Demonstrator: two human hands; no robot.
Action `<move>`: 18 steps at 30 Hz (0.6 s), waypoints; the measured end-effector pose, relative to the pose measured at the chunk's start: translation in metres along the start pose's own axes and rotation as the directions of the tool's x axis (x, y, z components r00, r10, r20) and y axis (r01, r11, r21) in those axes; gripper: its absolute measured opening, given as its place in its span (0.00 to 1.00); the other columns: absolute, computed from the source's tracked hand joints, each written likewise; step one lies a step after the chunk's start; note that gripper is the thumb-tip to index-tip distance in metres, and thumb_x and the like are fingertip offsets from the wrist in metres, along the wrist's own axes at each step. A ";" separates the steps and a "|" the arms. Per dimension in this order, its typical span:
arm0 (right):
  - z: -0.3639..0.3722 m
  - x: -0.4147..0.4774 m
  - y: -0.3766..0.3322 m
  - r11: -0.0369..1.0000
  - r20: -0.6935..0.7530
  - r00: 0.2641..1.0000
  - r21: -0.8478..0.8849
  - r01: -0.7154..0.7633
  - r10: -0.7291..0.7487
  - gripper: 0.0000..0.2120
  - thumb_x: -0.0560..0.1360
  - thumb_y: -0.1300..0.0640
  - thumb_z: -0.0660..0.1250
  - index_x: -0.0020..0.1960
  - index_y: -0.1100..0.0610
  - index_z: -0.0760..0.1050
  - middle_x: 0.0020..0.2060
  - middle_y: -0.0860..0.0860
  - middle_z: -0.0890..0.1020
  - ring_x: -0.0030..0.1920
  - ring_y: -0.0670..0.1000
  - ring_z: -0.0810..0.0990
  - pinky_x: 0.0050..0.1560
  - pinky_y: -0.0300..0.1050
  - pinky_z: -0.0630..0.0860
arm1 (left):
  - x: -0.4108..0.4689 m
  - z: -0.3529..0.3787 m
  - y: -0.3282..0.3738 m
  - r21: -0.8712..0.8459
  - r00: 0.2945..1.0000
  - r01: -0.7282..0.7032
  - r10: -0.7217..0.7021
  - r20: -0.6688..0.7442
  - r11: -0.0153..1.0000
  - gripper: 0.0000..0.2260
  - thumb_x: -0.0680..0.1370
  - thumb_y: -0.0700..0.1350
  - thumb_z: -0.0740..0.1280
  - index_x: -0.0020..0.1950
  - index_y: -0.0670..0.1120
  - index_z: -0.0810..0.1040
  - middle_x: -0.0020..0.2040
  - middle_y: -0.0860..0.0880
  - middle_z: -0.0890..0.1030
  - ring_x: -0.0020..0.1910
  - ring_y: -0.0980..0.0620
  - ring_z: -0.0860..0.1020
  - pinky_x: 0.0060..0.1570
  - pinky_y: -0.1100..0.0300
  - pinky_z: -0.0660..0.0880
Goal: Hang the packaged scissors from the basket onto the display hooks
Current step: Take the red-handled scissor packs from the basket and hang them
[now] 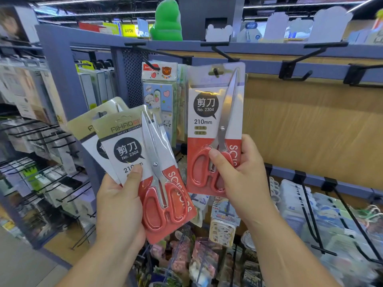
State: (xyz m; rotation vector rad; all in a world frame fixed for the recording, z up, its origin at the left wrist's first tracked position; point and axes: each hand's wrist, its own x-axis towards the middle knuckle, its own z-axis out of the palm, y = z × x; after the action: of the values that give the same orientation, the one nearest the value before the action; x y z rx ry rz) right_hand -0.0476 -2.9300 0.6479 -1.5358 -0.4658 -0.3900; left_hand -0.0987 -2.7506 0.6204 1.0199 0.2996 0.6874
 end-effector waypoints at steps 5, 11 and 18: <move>0.010 0.008 0.012 0.995 -0.029 0.996 -0.050 -0.083 0.081 0.08 0.81 0.52 0.70 0.58 0.43 0.76 0.50 0.43 0.86 0.52 0.46 0.85 0.55 0.53 0.82 | 0.002 -0.002 0.003 -0.013 1.000 -0.008 0.008 0.024 1.000 0.09 0.85 0.40 0.64 0.61 0.51 0.80 0.57 0.51 0.88 0.54 0.48 0.87 0.47 0.54 0.85; 0.014 0.045 0.030 0.954 -0.161 0.970 -0.208 -0.214 0.182 0.07 0.82 0.47 0.68 0.54 0.49 0.73 0.48 0.48 0.84 0.47 0.48 0.84 0.50 0.50 0.81 | 0.014 -0.007 0.012 -0.050 0.995 0.027 -0.022 0.098 0.998 0.09 0.85 0.41 0.65 0.63 0.49 0.80 0.55 0.52 0.88 0.52 0.50 0.88 0.41 0.59 0.83; 0.017 0.073 0.048 0.896 -0.313 0.919 -0.292 -0.334 0.240 0.09 0.82 0.46 0.68 0.55 0.50 0.72 0.48 0.48 0.83 0.50 0.52 0.83 0.50 0.50 0.79 | 0.032 -0.010 0.019 -0.053 0.962 0.129 -0.112 0.250 0.990 0.09 0.83 0.41 0.65 0.61 0.49 0.82 0.55 0.50 0.88 0.53 0.47 0.87 0.45 0.54 0.84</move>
State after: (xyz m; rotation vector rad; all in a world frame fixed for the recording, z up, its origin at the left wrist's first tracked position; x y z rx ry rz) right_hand 0.0387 -2.9091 0.6442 -1.8230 0.0552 -0.4537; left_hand -0.0867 -2.7165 0.6342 1.0005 0.1182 0.4514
